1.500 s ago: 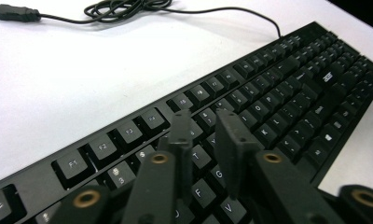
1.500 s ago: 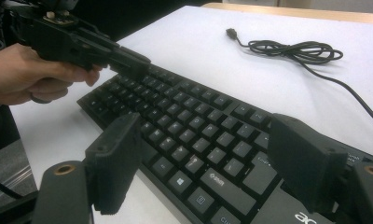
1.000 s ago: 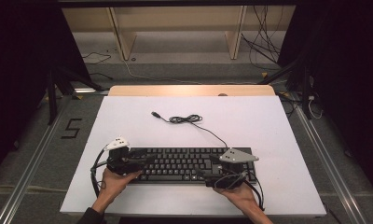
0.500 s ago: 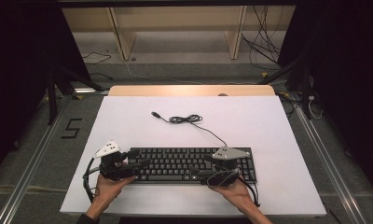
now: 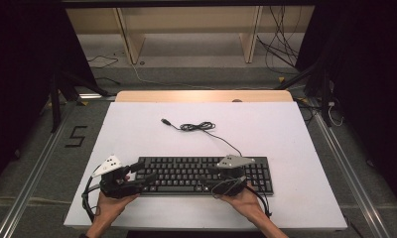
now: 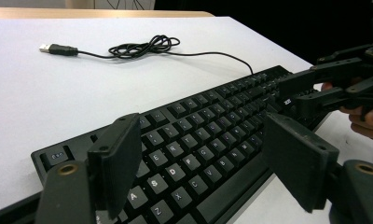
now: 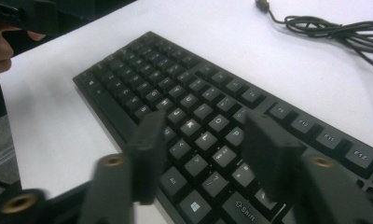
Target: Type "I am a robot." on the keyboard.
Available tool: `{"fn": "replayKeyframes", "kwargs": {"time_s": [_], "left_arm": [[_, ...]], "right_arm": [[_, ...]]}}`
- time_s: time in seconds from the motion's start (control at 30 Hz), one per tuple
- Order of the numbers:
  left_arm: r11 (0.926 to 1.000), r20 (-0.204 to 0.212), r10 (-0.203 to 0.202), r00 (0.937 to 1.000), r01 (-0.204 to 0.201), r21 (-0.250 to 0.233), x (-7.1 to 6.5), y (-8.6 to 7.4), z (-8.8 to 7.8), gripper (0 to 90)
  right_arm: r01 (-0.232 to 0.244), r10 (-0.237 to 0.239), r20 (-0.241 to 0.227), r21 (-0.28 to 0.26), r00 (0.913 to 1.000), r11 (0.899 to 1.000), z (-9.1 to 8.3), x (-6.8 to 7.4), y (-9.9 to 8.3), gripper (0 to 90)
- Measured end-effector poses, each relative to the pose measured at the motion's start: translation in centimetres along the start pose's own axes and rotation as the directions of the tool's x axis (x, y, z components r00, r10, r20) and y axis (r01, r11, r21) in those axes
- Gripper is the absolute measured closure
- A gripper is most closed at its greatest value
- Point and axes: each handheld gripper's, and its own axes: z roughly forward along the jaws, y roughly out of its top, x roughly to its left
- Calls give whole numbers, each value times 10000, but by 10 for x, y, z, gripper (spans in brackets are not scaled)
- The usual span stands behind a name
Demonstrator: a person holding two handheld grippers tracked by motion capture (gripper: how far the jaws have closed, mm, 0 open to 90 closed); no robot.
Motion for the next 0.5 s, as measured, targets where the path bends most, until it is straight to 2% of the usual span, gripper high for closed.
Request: {"fn": "replayKeyframes", "kwargs": {"time_s": [0.3,0.5], "left_arm": [[9998,39,179,9998,-179,-32,-3,-2,-2,268],[9995,61,310,9995,-310,-51,-5,-3,-3,261]], "right_arm": [[79,-79,-20,404,10000,9992,10,-1,-1,788],[126,-125,-26,708,9999,9974,16,1,-2,877]]}}
